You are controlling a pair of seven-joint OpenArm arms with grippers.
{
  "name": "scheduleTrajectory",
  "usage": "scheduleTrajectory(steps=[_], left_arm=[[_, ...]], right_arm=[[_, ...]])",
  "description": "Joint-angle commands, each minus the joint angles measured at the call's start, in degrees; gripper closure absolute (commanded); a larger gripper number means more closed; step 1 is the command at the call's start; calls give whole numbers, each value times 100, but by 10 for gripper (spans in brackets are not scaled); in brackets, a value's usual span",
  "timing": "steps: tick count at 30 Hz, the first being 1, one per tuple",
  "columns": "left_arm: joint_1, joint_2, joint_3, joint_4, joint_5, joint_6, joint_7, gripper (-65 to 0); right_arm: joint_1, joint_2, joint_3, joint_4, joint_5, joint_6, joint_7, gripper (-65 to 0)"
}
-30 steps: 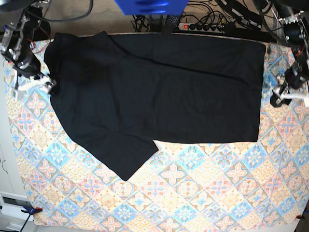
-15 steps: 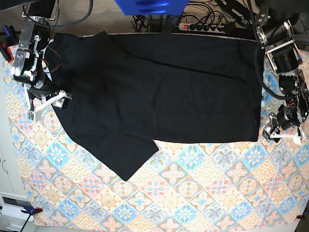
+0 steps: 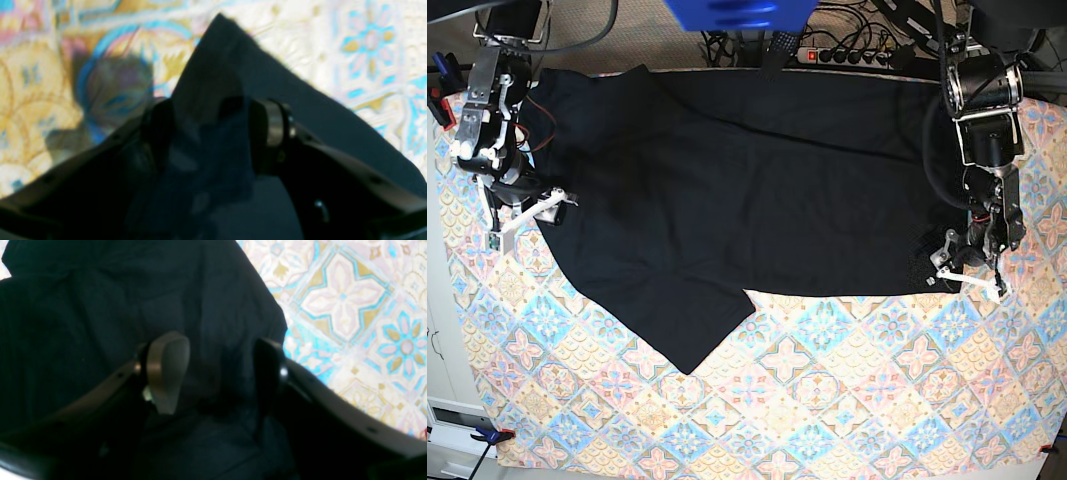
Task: Fold the T-shirt properly
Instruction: 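Release the edge and grasp the shirt's side further along with both grippers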
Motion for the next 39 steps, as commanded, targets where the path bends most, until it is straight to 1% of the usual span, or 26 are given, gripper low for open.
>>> scheduleTrajectory(steps=[1, 7, 11, 13, 15, 20, 25, 30, 35, 37, 39], left_arm=[[-117, -46, -24, -13, -54, 10, 110, -356], [-91, -72, -59, 57, -107, 10, 110, -356], [173, -196, -613, 655, -107, 10, 137, -356], [287, -292, -745, 884, -71, 10, 137, -356], [305, -345, -745, 866, -54, 10, 128, -356], [278, -345, -736, 514, -45, 10, 93, -356], [269, -204, -692, 128, -27, 10, -347, -356], [269, -99, -314, -277, 192, 10, -707, -356], [269, 130, 108, -294, 175, 10, -716, -356], [269, 262, 134, -286, 175, 10, -716, -356], [278, 279, 134, -198, 175, 10, -716, -355]], right_arm=[[45, 81, 41, 86, 10, 8, 107, -329], [45, 81, 41, 86, 10, 8, 107, -329], [45, 81, 41, 86, 10, 8, 107, -329], [27, 81, 41, 86, 10, 8, 107, -329], [27, 72, 41, 86, 10, 8, 107, -329], [27, 72, 32, 86, 18, 8, 107, -329], [27, 72, 32, 86, 18, 8, 107, -329], [9, 72, 32, 112, 18, 8, 107, -329], [1, 72, 32, 121, 18, 8, 98, -329], [1, 72, 32, 121, 18, 8, 98, -329], [1, 72, 32, 121, 18, 8, 98, -329]])
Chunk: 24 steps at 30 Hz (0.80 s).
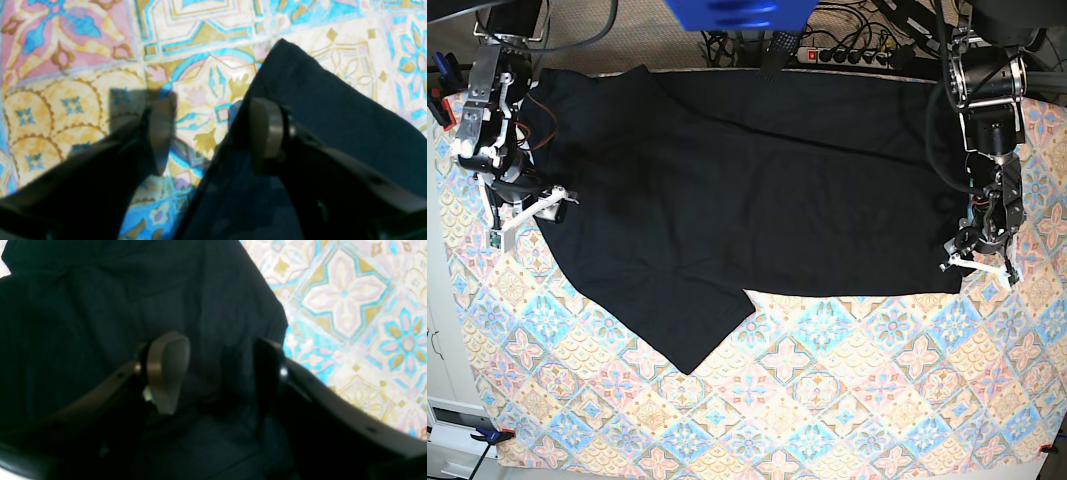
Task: Fold the T-shirt properly
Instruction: 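Release the edge and grasp the shirt's side further along with both grippers, then fold the grasped side with both grippers over toward the held edge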
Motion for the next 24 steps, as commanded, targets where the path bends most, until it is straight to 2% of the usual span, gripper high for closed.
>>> scheduleTrajectory(steps=[1, 6, 13, 14, 16, 19, 24], left_arm=[[14, 67, 34, 131, -162, -104, 375, -355], [190, 199, 43, 720, -153, -104, 383, -355], [199, 208, 43, 711, -153, -104, 392, -341], [207, 208, 43, 711, -153, -113, 392, -319], [269, 208, 43, 746, -153, -130, 392, -231], [269, 208, 25, 746, -162, -306, 392, -6], [269, 190, 16, 755, -171, -332, 392, 0]], right_arm=[[53, 72, 32, 114, 16, 27, 100, -329], [53, 72, 32, 114, 16, 27, 100, -329], [53, 72, 32, 114, 16, 27, 100, -329], [53, 72, 32, 114, 16, 27, 100, -329], [53, 72, 32, 114, 16, 27, 100, -329], [62, 72, 32, 97, 16, 27, 100, -329], [97, 72, 24, 70, 16, 36, 109, -330]])
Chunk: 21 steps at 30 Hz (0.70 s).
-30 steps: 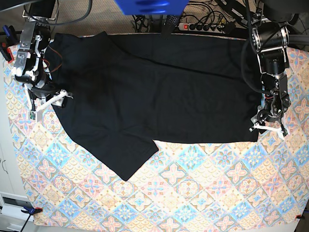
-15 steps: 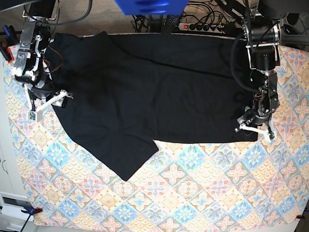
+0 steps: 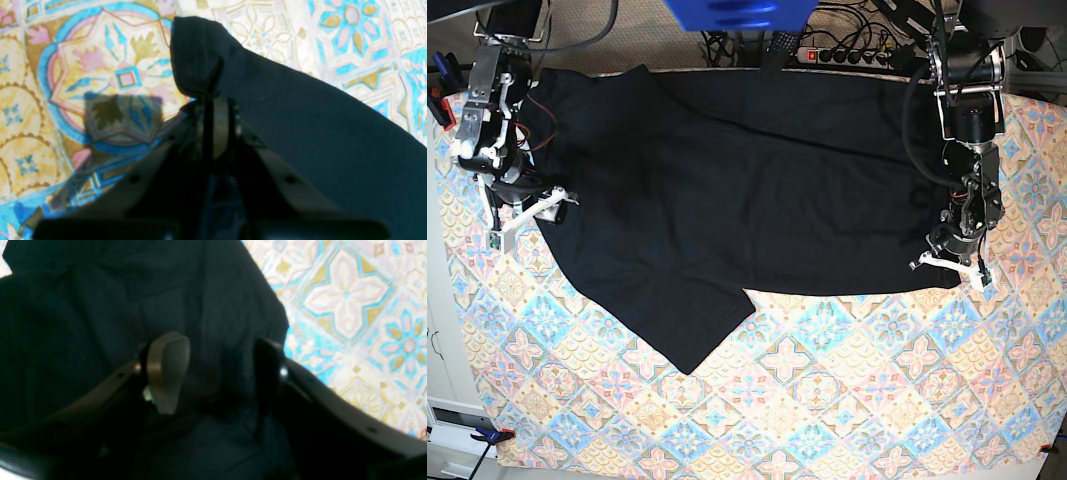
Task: Fold the T-shirt properly
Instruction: 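Fold the grasped side with both grippers over toward the held edge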
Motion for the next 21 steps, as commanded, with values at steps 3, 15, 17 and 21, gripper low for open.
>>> scheduleTrajectory(steps=[3, 15, 17, 21], left_arm=[[86, -48, -4, 337, -59, -66, 193, 0], [1159, -39, -311, 1990, -59, -66, 193, 0], [1378, -39, -320, 2280, -59, -66, 193, 0], [1730, -48, -320, 2790, -59, -66, 193, 0]], right_arm=[[110, 79, -258, -68, 18, 19, 147, -333], [1825, 536, -1849, -2020, 1, 19, 648, -493], [2124, 624, -2095, -2459, 1, 19, 823, -493], [2695, 887, -2798, -3365, 1, 19, 1307, -492]])
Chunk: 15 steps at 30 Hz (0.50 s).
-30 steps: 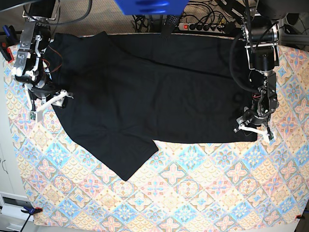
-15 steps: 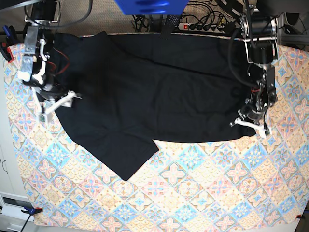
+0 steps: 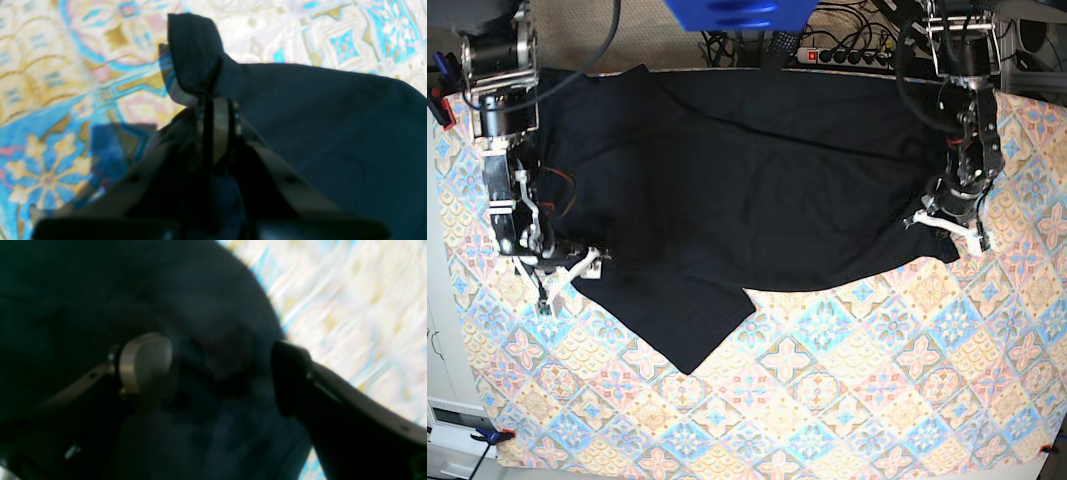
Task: Fold the T-shirt properly
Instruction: 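Fold the grasped side with both grippers over toward the held edge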
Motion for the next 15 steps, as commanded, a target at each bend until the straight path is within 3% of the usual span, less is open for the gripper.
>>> scheduleTrajectory(steps=[1, 5, 10, 15], left_arm=[[-16, -79, -18, 244, -5, -42, -143, 0], [213, -79, -27, 525, -5, -42, -143, 0], [503, -43, -317, 877, -5, -42, -143, 0], [626, -43, -379, 974, -5, -42, -143, 0]], right_arm=[[235, 136, -142, -134, 3, 14, 184, -492], [604, 215, -652, -881, 3, 67, 615, -493], [885, 241, -854, -1777, -6, 911, 1107, -491], [982, 250, -863, -2252, -393, 937, 1582, -491]])
